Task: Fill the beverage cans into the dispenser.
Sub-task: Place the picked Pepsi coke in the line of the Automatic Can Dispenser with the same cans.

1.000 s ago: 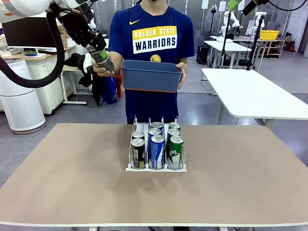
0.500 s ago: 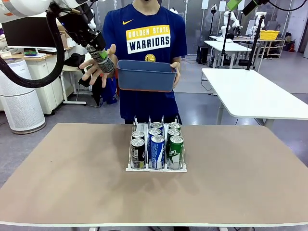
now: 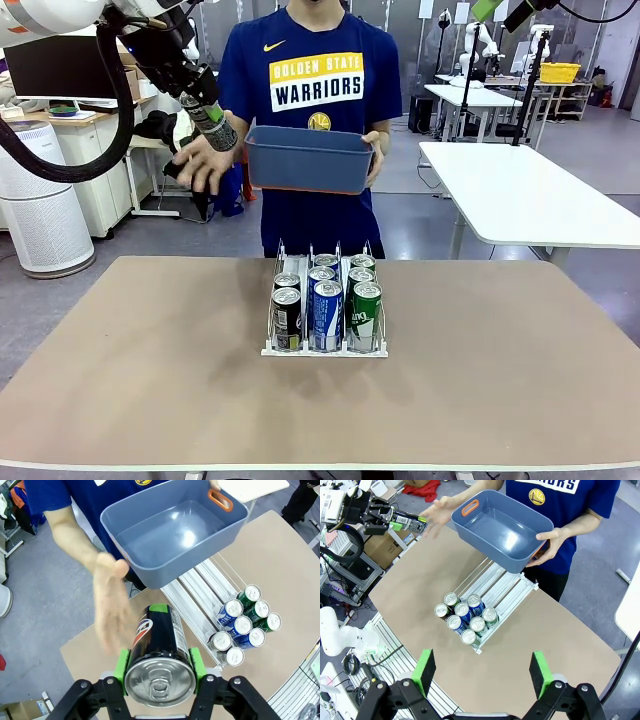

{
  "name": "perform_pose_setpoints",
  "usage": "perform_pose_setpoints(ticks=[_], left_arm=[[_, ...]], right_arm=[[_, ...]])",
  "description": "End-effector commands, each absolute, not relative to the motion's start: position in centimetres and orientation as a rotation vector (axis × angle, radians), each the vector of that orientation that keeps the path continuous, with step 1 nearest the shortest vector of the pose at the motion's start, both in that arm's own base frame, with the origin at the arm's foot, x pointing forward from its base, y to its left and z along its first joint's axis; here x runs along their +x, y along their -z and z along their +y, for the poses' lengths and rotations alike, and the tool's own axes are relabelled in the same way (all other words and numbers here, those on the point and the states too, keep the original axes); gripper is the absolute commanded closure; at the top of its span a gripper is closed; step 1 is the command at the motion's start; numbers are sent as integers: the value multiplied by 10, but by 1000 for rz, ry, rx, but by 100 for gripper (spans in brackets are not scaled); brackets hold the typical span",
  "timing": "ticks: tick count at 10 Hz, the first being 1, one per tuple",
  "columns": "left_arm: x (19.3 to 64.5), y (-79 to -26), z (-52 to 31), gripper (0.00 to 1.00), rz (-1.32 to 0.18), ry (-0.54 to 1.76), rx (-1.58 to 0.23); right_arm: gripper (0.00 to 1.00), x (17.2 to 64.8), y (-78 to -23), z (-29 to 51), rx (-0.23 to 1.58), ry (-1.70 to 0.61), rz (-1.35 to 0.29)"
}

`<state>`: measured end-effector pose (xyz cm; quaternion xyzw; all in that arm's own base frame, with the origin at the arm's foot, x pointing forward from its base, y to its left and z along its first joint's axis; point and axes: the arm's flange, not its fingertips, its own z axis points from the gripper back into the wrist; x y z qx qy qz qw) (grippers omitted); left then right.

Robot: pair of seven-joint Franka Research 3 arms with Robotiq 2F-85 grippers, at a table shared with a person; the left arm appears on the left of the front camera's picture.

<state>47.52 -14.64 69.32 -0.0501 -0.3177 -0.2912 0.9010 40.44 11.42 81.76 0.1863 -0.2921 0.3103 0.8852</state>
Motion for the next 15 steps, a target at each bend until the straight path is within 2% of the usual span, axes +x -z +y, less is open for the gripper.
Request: perform_pose_setpoints(ticks=[1, 4, 5, 9, 11, 14, 15], left_arm=[[475, -696, -144, 79, -668, 612, -98], [475, -696, -144, 79, -668, 612, -98], [475, -693, -146, 42, -657, 602, -104], [429, -675, -201, 42, -584, 493, -75], [413, -656, -226, 42, -555, 339, -28], [402, -643, -241, 42, -503, 419, -88], [406, -642, -242, 42, -518, 376, -69]], right_arm=[[0, 404, -818, 114, 387, -645, -608], [0, 404, -818, 114, 387, -645, -608], [0, 404, -818, 114, 387, -645, -608], [0, 404, -818, 114, 387, -645, -608], [0, 404, -818, 114, 387, -645, -608], [0, 404, -818, 114, 387, -645, -608], [0, 404, -818, 114, 387, -645, -608]])
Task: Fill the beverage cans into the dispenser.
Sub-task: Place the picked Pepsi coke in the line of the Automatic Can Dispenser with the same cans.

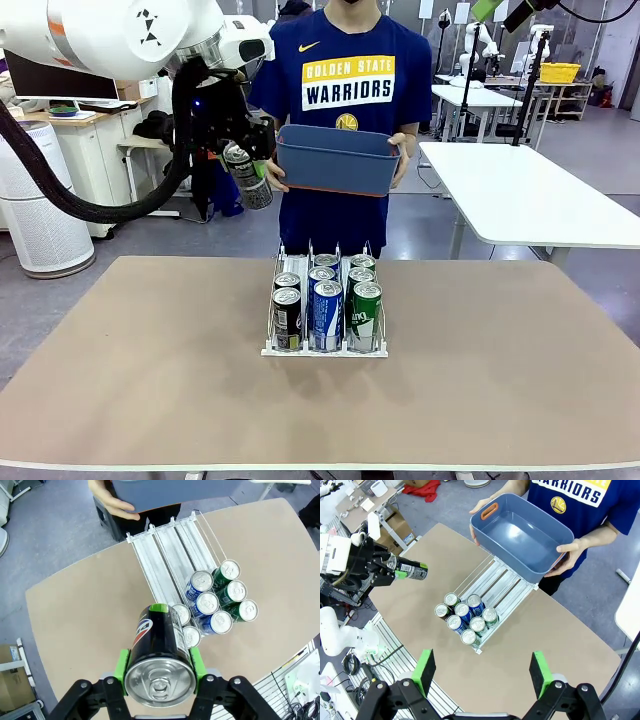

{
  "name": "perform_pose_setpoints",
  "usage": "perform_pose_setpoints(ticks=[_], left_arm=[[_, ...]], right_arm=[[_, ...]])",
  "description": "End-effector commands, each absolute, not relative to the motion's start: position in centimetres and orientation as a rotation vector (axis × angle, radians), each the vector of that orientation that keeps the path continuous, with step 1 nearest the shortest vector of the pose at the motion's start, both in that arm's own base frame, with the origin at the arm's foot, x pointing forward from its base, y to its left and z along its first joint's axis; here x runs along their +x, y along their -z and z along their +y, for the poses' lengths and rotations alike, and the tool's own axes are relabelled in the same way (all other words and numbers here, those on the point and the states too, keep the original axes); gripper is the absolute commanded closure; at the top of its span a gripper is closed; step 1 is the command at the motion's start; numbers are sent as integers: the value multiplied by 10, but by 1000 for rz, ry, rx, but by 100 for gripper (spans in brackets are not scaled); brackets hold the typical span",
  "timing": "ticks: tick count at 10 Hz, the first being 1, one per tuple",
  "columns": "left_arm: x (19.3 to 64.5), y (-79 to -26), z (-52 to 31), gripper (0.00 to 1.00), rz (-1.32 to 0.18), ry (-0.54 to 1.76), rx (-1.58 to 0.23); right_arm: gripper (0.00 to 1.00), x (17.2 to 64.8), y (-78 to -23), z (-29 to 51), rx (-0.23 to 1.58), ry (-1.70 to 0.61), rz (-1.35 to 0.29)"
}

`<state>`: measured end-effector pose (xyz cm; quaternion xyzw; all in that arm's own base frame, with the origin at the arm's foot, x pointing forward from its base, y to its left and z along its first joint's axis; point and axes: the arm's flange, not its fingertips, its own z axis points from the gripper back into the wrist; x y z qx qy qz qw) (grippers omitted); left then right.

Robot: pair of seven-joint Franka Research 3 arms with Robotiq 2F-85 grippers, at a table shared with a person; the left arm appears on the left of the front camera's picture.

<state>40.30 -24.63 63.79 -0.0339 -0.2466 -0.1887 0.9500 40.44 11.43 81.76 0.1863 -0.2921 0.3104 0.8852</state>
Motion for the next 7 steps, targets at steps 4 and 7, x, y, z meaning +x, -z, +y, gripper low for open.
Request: perform_pose_setpoints(ticks=[4, 7], left_arm=[[406, -642, -242, 42, -518, 376, -69], [379, -630, -256, 42, -499, 426, -36]], right_arm=[[0, 404, -818, 114, 387, -645, -608], [0, 404, -818, 114, 387, -645, -608]])
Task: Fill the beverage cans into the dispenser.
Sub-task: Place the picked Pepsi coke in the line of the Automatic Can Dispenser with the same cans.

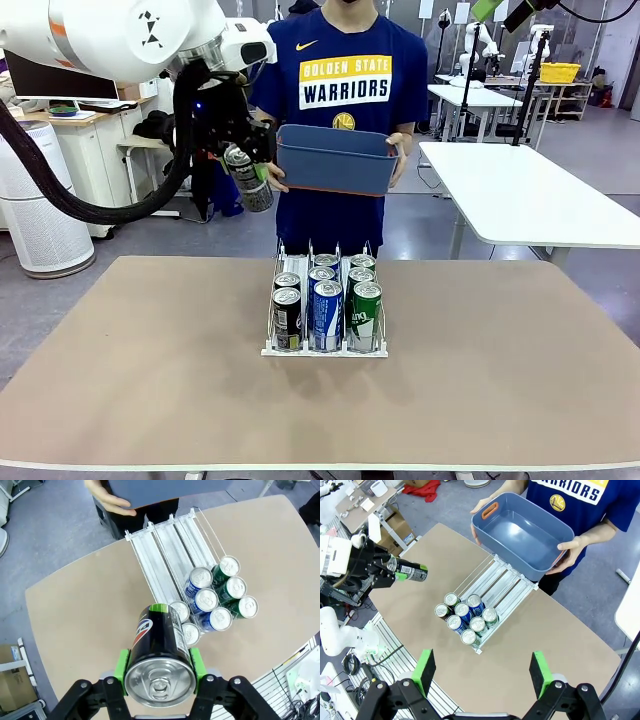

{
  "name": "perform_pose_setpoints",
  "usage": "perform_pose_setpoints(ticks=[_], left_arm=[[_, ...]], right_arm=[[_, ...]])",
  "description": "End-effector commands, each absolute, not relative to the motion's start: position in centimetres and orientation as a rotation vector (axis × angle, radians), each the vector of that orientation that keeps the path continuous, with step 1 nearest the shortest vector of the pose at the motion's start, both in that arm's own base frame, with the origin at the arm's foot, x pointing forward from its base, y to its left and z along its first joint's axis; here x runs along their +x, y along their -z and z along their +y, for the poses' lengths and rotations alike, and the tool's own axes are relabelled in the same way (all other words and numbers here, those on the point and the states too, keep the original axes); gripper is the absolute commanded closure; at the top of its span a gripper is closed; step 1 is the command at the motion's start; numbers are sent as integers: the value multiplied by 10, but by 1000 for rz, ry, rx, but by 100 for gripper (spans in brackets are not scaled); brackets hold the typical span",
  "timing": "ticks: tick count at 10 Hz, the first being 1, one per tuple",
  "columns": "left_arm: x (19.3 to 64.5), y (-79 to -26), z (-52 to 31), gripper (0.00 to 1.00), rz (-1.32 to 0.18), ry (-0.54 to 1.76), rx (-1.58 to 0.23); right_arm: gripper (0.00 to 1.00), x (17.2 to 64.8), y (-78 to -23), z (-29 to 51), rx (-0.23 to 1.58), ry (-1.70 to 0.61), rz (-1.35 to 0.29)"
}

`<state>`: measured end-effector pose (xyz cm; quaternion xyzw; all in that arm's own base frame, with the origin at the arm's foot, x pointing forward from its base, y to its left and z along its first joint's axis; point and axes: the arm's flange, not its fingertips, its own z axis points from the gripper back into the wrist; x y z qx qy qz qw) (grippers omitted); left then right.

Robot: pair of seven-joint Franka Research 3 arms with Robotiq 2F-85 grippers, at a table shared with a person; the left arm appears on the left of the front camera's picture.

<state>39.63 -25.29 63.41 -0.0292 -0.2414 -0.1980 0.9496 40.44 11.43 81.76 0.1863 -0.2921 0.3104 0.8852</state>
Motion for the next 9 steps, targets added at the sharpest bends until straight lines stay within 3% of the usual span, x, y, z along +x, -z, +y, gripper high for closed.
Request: perform_pose_setpoints(ticks=[1, 6, 9], left_arm=[[362, -623, -272, 42, -507, 451, -15], [292, -586, -325, 42, -446, 537, 14], [283, -563, -327, 42, -356, 595, -32]], right_arm=[[0, 404, -818, 114, 387, -645, -608], [0, 404, -818, 114, 387, -645, -608], [0, 404, -818, 114, 387, -645, -608]])
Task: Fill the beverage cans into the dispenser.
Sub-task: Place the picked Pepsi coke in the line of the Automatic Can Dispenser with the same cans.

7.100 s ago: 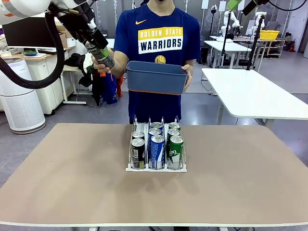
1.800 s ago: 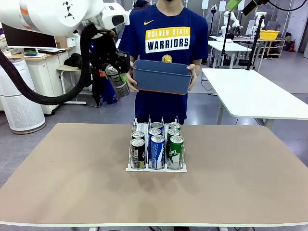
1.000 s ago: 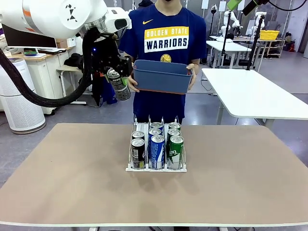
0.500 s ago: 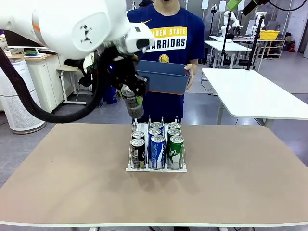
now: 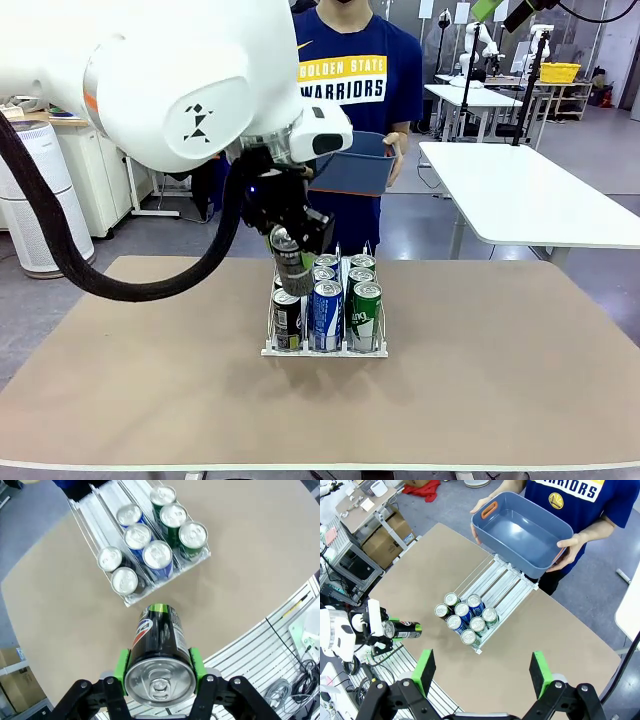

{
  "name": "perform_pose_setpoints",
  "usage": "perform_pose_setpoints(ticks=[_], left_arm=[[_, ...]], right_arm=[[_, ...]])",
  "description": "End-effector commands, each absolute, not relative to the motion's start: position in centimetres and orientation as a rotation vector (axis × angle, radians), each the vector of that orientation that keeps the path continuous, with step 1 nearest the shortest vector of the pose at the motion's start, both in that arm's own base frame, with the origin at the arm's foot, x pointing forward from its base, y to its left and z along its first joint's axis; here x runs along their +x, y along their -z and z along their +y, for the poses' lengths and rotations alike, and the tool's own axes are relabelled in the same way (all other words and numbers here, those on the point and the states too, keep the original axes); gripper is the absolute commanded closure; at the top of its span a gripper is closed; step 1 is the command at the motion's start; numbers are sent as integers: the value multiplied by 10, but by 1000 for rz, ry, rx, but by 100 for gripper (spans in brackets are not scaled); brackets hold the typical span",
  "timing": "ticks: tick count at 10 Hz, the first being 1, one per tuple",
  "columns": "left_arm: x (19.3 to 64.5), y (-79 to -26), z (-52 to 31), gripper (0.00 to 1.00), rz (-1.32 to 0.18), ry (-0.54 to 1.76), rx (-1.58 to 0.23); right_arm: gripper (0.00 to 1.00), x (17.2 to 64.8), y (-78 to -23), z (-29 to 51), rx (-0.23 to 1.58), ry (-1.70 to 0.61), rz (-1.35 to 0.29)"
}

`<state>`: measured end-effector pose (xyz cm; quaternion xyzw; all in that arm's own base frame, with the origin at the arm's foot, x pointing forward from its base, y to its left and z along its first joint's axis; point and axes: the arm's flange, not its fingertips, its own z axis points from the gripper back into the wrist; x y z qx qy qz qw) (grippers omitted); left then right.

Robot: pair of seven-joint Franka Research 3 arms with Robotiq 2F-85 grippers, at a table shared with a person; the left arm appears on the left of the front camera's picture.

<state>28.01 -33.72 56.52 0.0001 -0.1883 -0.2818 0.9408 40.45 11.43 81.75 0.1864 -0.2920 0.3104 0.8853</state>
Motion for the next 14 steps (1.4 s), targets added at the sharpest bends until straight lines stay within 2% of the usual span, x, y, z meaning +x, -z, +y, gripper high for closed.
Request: perform_pose_setpoints(ticks=[1, 4, 6, 11, 14], left_arm=[[282, -573, -337, 42, -410, 570, 7], [281, -565, -338, 42, -384, 575, 2], [281, -541, -339, 42, -374, 730, -58], [294, -486, -320, 42, -308, 810, -72], [300, -458, -313, 42, -331, 835, -58]], right_arm=[[0, 404, -818, 114, 387, -645, -608], [0, 404, -818, 114, 387, -645, -608], [0, 404, -818, 114, 387, -645, -608], [0, 404, -818, 114, 387, -645, -608], [0, 404, -818, 114, 387, -645, -608]])
